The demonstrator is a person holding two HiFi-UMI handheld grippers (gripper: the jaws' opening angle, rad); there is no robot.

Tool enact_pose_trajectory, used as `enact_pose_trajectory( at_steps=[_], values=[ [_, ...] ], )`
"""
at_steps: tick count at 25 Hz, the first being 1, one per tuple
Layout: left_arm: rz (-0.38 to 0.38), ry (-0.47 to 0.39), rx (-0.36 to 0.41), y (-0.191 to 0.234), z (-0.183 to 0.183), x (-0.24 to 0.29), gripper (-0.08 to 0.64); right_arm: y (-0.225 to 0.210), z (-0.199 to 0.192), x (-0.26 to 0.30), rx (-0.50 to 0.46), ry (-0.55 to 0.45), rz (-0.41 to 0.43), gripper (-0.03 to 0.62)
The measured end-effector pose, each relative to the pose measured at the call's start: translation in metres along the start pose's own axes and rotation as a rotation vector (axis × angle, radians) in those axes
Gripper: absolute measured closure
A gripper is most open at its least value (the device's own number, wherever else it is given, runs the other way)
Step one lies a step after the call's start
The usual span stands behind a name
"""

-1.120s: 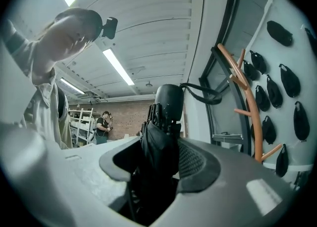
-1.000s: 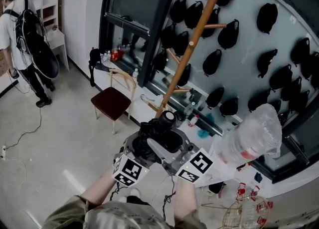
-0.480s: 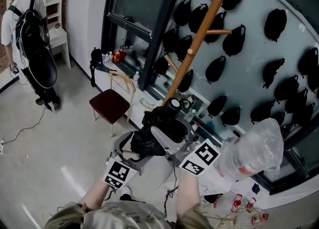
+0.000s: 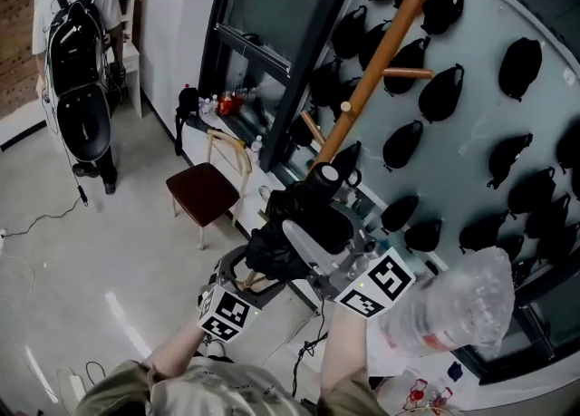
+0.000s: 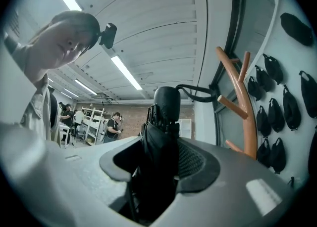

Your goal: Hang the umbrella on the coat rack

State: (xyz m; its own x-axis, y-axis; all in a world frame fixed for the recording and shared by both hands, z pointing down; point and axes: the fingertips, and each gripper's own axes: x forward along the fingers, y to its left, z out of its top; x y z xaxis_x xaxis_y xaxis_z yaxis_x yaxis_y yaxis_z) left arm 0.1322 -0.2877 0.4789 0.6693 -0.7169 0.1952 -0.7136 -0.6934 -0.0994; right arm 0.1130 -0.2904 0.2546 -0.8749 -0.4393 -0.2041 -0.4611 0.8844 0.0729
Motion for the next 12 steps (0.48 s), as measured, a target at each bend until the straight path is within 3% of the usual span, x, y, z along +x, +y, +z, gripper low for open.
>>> enact_pose_trajectory(
  at_steps=[6,12],
  values=[
    [0.03,-0.024,-0.035,0.009,0.01,0.004,0.137,-0.006,0.003,0.002,0.017,0.002,0.029,0.388],
    [0.018,-0.016,-0.009,0.012,0.01,0.006,0.138,-0.01,0.005,0.005,0.004,0.001,0.033,0.388]
  ],
)
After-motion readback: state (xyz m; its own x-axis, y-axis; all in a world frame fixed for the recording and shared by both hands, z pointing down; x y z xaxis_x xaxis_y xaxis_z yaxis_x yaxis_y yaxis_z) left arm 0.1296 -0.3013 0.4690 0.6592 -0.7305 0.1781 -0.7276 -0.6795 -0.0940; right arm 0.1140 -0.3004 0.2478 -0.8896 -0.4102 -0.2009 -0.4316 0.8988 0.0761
